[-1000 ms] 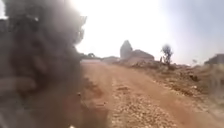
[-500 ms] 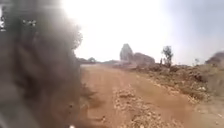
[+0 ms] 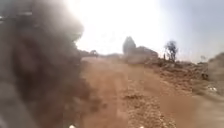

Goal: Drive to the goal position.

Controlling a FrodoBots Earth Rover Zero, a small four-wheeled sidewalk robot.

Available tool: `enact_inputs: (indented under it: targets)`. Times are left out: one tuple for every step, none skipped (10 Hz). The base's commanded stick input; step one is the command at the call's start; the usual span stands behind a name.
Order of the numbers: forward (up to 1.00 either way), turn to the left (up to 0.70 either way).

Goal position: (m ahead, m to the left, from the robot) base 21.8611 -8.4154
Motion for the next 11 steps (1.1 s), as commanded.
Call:
enact_inputs:
  targets:
    - [0.7, 0.0]
    - [0.7, 0.0]
    - [0.7, 0.0]
    - [0.7, 0.0]
    - [0.66, 0.0]
    - [0.56, 0.0]
    - [0.45, 0.0]
    - [0.45, 0.07]
    - [0.45, 0.1]
    - [0.51, 0.0]
    - [0.61, 0.0]
